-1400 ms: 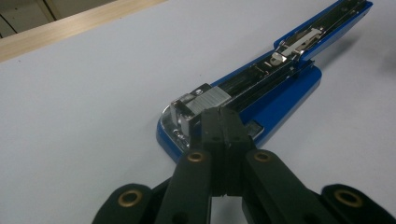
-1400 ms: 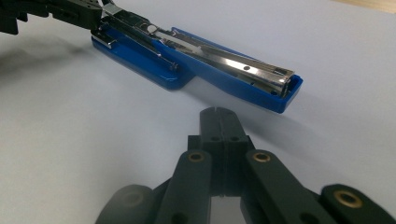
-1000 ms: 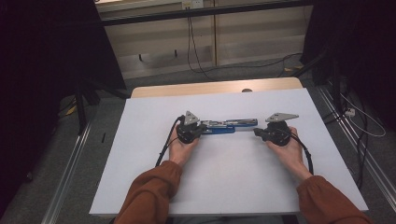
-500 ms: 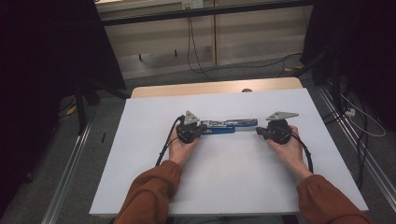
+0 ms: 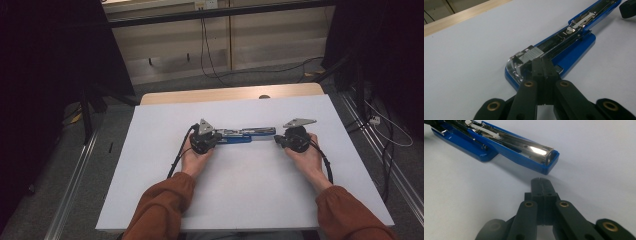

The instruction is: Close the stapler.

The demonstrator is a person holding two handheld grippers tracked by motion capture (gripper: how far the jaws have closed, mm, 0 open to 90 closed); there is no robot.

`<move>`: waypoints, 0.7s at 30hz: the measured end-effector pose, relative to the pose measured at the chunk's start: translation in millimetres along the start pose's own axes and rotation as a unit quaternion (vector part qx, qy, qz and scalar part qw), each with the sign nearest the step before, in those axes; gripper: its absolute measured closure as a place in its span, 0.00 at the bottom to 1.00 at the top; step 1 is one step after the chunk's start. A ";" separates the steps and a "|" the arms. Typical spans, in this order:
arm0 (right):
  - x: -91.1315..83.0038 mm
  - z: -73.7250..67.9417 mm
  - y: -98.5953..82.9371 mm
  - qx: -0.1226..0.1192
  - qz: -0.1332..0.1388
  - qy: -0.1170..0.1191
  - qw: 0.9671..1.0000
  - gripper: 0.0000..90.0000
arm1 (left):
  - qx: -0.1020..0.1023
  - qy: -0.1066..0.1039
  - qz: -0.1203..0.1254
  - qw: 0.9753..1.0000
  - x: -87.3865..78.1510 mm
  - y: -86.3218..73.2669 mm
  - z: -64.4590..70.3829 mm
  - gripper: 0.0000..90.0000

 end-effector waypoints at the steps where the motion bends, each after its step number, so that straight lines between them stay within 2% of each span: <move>1: 0.2 0.6 0.0 0.000 -0.002 -0.001 1.000 1.00 | -0.003 -0.004 0.000 1.000 0.2 -0.1 0.3 1.00; 10: 5.3 3.1 2.8 -0.002 -0.012 -0.009 1.000 1.00 | -0.007 -0.004 0.003 1.000 0.9 0.0 0.4 1.00; 21: 7.9 1.2 6.2 -0.002 -0.015 -0.006 1.000 1.00 | -0.015 -0.009 0.004 1.000 1.1 -0.1 0.6 1.00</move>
Point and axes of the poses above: each handheld gripper's, and its own axes: x roughly forward along the jaws, y roughly out of its top, z roughly to its right, the point moved 2 cm from there along x, roughly forward along the jaws, and after that the axes turned 11 degrees about -z, right-handed, at the moved point
